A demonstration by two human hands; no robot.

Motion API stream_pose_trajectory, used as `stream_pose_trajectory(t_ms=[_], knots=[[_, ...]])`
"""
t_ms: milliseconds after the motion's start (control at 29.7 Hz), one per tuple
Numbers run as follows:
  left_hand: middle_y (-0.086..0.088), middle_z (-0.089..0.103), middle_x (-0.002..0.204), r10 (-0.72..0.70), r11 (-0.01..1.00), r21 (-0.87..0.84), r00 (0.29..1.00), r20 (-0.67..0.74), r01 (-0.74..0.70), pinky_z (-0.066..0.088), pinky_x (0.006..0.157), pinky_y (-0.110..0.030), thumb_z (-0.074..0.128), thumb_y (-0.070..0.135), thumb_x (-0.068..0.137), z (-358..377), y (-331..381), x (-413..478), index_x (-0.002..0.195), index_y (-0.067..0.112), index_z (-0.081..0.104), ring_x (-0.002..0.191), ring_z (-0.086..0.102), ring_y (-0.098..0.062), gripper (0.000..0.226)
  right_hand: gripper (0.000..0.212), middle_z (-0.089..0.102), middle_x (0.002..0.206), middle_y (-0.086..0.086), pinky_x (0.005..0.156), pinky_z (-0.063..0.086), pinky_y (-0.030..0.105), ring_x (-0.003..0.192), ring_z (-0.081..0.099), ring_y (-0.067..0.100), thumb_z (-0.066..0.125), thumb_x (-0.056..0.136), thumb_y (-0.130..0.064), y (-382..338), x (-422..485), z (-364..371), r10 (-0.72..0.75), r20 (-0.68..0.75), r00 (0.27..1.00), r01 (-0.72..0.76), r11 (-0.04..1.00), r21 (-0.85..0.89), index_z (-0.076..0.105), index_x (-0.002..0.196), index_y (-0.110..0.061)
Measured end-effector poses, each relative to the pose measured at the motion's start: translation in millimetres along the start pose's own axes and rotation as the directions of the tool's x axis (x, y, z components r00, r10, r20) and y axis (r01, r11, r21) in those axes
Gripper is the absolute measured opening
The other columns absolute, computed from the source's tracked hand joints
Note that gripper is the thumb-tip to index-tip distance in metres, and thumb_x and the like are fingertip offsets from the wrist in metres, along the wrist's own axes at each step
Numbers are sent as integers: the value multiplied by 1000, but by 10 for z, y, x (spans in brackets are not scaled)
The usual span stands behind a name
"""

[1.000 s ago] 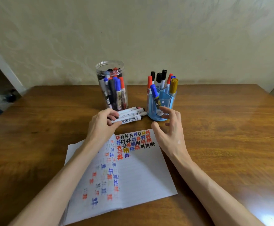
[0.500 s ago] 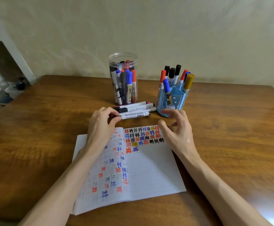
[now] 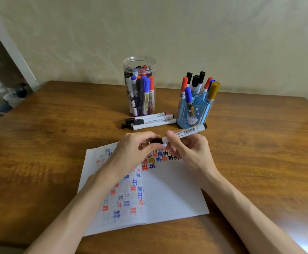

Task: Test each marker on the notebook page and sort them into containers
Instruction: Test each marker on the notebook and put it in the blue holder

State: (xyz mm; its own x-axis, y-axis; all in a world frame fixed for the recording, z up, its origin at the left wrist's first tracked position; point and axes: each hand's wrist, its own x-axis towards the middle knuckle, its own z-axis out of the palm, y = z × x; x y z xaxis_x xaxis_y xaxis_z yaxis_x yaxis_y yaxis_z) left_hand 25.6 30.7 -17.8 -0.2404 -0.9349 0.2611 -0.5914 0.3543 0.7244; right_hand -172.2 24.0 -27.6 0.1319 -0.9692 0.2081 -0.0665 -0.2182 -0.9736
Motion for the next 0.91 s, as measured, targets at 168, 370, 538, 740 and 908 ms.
stream_pose_trajectory(t_ms=[168, 370, 538, 740, 908], knots=[[12, 73, 100, 57, 996, 69, 998, 9, -58, 54, 79, -21, 61, 22, 101, -1, -63, -36, 114, 18, 75, 96, 66, -1, 20, 32, 72, 70, 3, 57, 49, 24, 60, 62, 10, 68, 102, -28, -17, -21, 62, -20, 26, 999, 22, 999, -46, 74, 85, -1], [19, 71, 94, -39, 999, 1, 994, 102, 39, 56, 74, -19, 55, 20, 105, -86, -29, -66, 109, 25, 73, 91, 67, 4, 19, 21, 73, 76, 8, 58, 50, 20, 65, 66, 9, 67, 102, -23, -68, -51, 54, -87, 73, 994, 92, 993, -79, 73, 91, -7], [9, 67, 85, -168, 986, -4, 985, 48, 169, 56, 70, -32, 49, 22, 106, -450, -296, -142, 102, 29, 70, 82, 65, -12, 23, 24, 71, 77, 0, 67, 52, 20, 70, 63, 8, 67, 102, -32, -95, 49, -297, -56, -188, 981, 48, 998, -43, 71, 90, -12], [14, 57, 109, -196, 974, 129, 977, 78, 185, 49, 78, -27, 29, 44, 109, -242, -245, -132, 112, 34, 44, 100, 59, -2, 19, 23, 69, 68, 1, 60, 50, 18, 61, 61, 5, 67, 102, -20, -24, 35, -58, 19, -141, 990, -25, 999, -40, 71, 85, -4], [10, 38, 121, -234, 888, 413, 972, 31, 201, 38, 94, -32, 59, 67, 90, -240, -200, -70, 118, 29, 33, 109, 40, -8, 53, 32, 65, 59, -9, 56, 45, 13, 56, 61, -2, 67, 101, -17, 13, 22, -27, 118, -188, 975, -117, 993, 15, 65, 76, 3]])
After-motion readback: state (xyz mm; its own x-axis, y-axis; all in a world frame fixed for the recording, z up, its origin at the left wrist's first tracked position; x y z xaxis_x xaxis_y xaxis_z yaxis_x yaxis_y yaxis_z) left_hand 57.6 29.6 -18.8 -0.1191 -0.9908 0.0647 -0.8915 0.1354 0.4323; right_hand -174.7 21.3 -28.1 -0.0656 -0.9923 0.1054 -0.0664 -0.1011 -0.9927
